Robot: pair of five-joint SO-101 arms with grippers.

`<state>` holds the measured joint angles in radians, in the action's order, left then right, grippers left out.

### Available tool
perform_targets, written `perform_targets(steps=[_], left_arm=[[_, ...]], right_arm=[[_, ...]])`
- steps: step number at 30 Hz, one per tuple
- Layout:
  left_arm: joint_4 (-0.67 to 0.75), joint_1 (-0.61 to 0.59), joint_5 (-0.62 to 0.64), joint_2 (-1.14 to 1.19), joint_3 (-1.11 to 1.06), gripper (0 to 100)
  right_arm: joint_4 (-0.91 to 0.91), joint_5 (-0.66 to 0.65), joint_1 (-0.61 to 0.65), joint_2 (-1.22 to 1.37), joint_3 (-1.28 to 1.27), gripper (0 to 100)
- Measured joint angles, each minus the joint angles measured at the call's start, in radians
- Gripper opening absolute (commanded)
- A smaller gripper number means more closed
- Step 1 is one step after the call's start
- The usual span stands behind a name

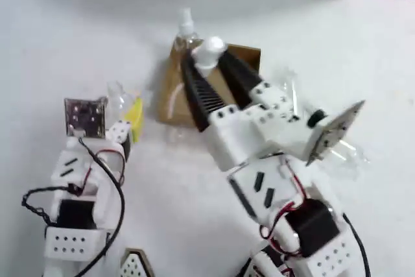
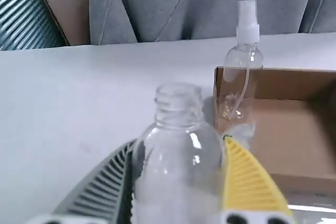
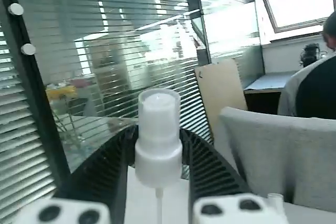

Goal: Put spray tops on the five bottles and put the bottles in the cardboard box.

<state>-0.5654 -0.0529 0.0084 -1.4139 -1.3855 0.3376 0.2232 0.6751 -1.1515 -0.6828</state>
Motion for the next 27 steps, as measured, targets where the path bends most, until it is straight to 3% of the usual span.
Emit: perform_targets(steps=[2,5,9,23,27], left_arm=[[0.006,0.0,0.0,-0.037,-0.046,2],[0.043,0.0,0.0,-0.08,-0.078,2],[0.072,0.0,0.0,-0.104,-0.109,2],[0.072,0.0,0.0,-0.107,-0.123,2],[0.091,0.003,0.0,-0.107,-0.123,2]], right_arm=[[-0.08,-0.021,0.031,0.035,-0.002,1.7],[-0.227,-0.157,0.117,0.126,0.032,1.7],[-0.276,-0.315,0.209,0.236,0.15,1.6],[-0.361,-0.316,0.241,0.264,0.12,1.6],[-0.361,-0.23,0.207,0.264,0.12,1.5]])
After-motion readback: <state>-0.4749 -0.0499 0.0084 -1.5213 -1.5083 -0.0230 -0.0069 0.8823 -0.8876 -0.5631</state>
